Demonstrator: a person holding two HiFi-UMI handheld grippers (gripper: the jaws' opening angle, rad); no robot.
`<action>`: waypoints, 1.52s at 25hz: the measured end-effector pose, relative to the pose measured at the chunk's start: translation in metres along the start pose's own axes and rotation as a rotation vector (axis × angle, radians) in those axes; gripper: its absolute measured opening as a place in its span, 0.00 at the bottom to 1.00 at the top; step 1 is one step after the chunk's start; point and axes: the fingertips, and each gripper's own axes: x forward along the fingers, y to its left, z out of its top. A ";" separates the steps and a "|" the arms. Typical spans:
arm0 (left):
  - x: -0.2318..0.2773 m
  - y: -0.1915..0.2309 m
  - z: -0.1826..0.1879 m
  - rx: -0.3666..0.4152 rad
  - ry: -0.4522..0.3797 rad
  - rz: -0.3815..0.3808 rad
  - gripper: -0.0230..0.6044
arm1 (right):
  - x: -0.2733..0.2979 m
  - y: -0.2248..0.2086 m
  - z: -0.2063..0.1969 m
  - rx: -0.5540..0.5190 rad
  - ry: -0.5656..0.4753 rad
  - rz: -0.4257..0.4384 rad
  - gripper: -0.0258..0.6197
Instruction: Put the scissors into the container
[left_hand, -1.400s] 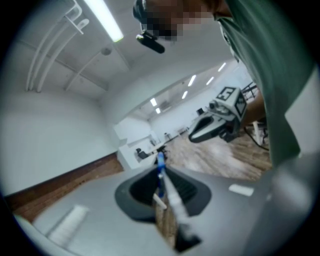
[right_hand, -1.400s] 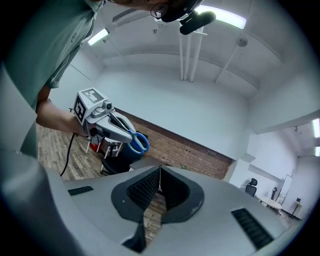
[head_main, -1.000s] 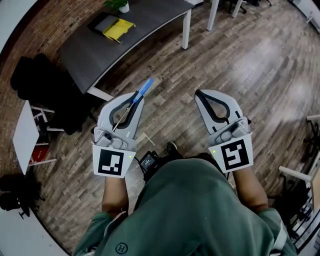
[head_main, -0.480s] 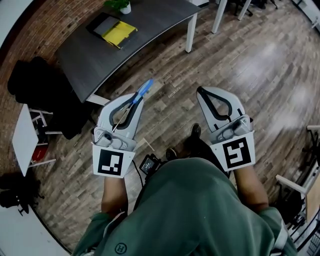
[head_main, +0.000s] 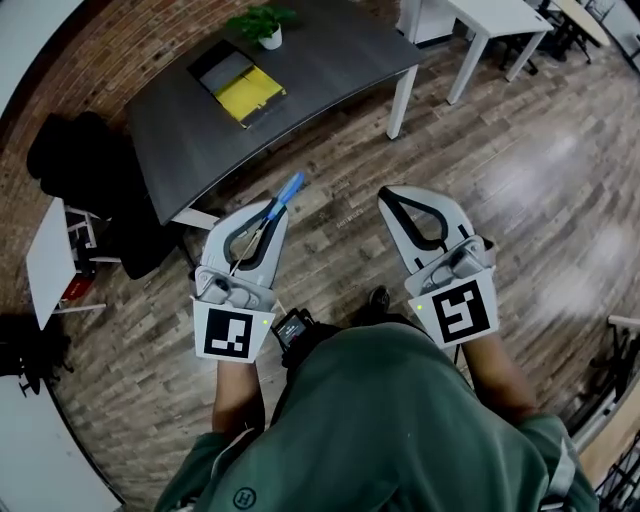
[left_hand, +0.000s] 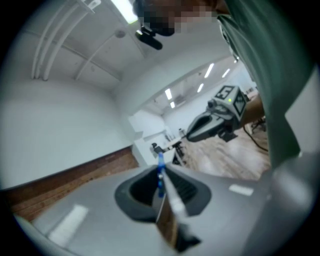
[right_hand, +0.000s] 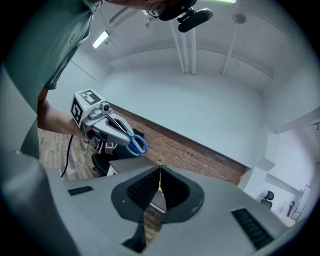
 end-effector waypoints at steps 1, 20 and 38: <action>0.007 0.002 0.002 -0.001 0.006 0.012 0.09 | 0.004 -0.008 -0.001 -0.004 -0.011 0.012 0.05; 0.079 0.114 -0.061 -0.012 -0.017 0.040 0.09 | 0.140 -0.067 -0.010 -0.035 0.000 0.030 0.05; 0.144 0.211 -0.142 -0.064 0.105 0.093 0.09 | 0.284 -0.116 -0.029 -0.014 -0.024 0.157 0.05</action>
